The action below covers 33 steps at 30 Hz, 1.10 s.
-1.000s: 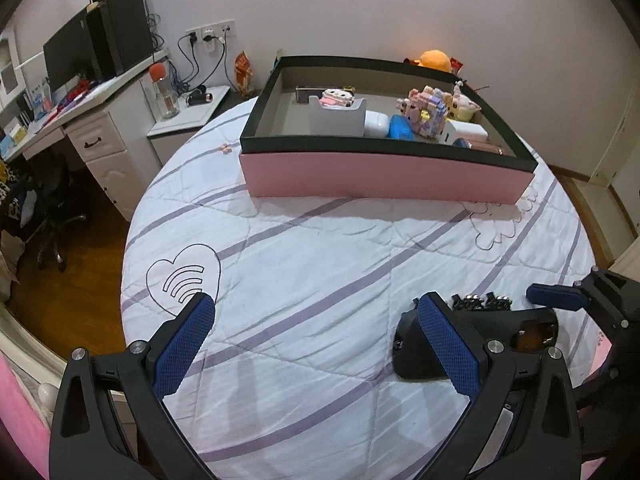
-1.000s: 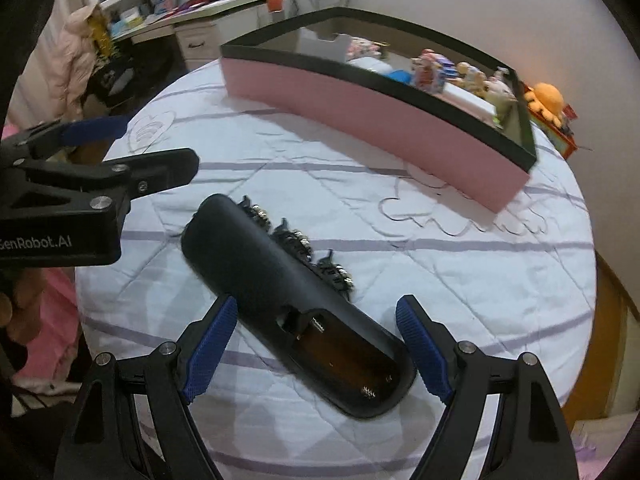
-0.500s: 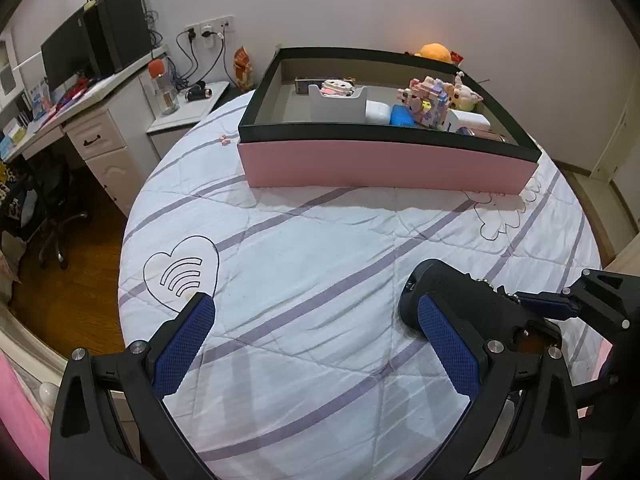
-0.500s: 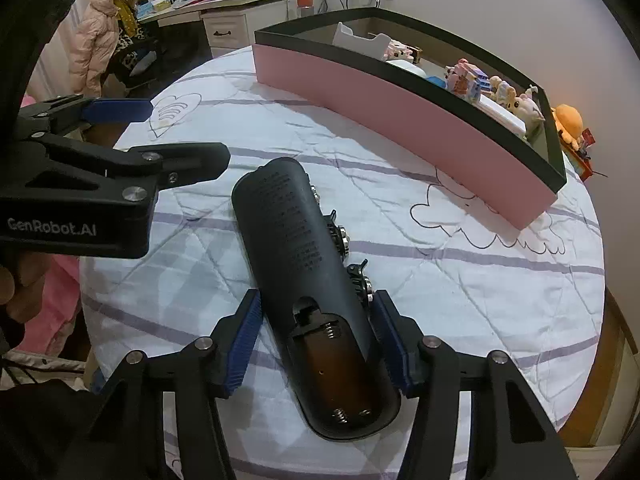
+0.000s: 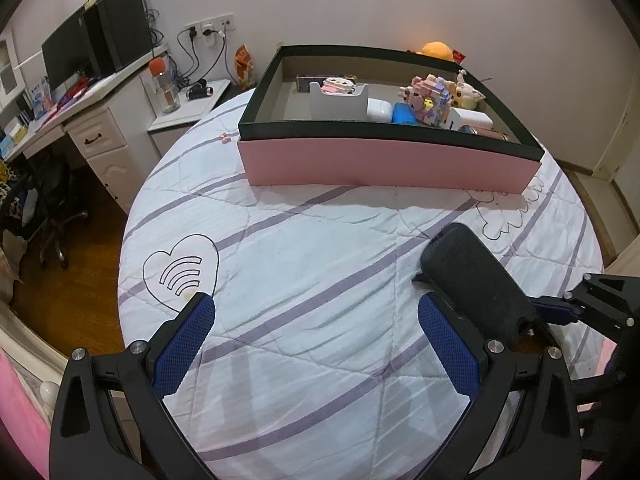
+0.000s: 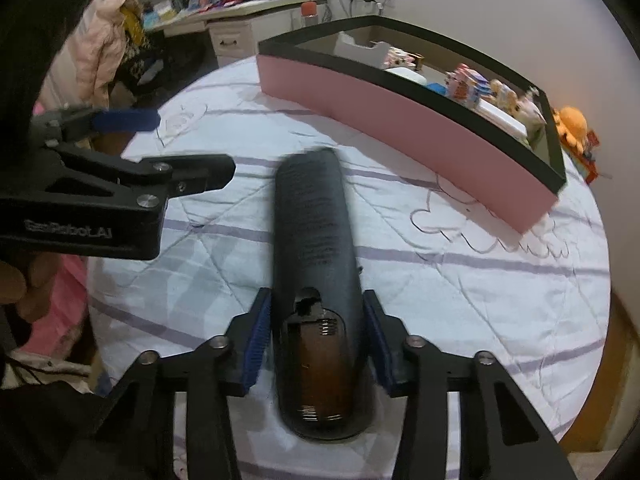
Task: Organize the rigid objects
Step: 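Grasp the black remote control lengthwise with the right gripper, then grasp the black hair clip with the left gripper while the right gripper lifts the remote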
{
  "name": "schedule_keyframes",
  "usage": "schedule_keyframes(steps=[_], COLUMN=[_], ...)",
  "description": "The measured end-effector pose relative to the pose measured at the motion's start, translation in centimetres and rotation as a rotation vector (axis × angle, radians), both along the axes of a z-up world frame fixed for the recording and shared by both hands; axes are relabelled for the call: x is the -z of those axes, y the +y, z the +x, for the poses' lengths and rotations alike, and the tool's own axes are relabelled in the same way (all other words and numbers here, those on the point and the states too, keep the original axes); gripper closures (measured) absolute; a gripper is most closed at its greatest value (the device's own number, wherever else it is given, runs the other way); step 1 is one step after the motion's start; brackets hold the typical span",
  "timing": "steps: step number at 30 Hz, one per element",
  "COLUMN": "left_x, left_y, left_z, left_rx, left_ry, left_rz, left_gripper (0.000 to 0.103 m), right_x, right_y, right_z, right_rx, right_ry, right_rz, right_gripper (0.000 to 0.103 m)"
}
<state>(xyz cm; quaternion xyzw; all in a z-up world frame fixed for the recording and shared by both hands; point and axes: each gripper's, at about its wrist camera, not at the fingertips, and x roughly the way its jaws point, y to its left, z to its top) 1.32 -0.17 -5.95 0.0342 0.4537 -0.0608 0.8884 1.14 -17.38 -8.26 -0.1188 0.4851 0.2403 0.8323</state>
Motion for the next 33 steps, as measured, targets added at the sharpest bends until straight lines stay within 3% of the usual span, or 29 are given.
schedule_keyframes(steps=[10, 15, 21, 29, 33], left_x=[-0.2, -0.6, 0.0, 2.8, 3.4], left_y=[-1.2, -2.7, -5.0, -7.0, -7.2], left_z=[-0.2, 0.1, 0.7, 2.2, 2.2], left_rx=[0.037, 0.109, 0.198, 0.146, 0.117], left_ry=[-0.008, -0.035, 0.001, 0.083, 0.045], left_rz=[0.000, -0.007, -0.011, -0.072, -0.055], left_gripper=[0.001, 0.001, 0.001, 0.000, 0.003], right_x=[-0.7, -1.0, -1.1, -0.6, -0.6], right_y=[-3.5, -5.4, -6.9, -7.7, -7.8], right_z=[-0.4, -0.3, 0.1, 0.7, 0.7], right_rx=[0.101, 0.170, 0.230, 0.246, 0.244], right_ry=[0.035, 0.034, 0.029, 0.037, 0.035], right_rz=[0.168, 0.214, 0.219, 0.231, 0.237], right_gripper=[0.059, 0.059, 0.059, 0.059, 0.059])
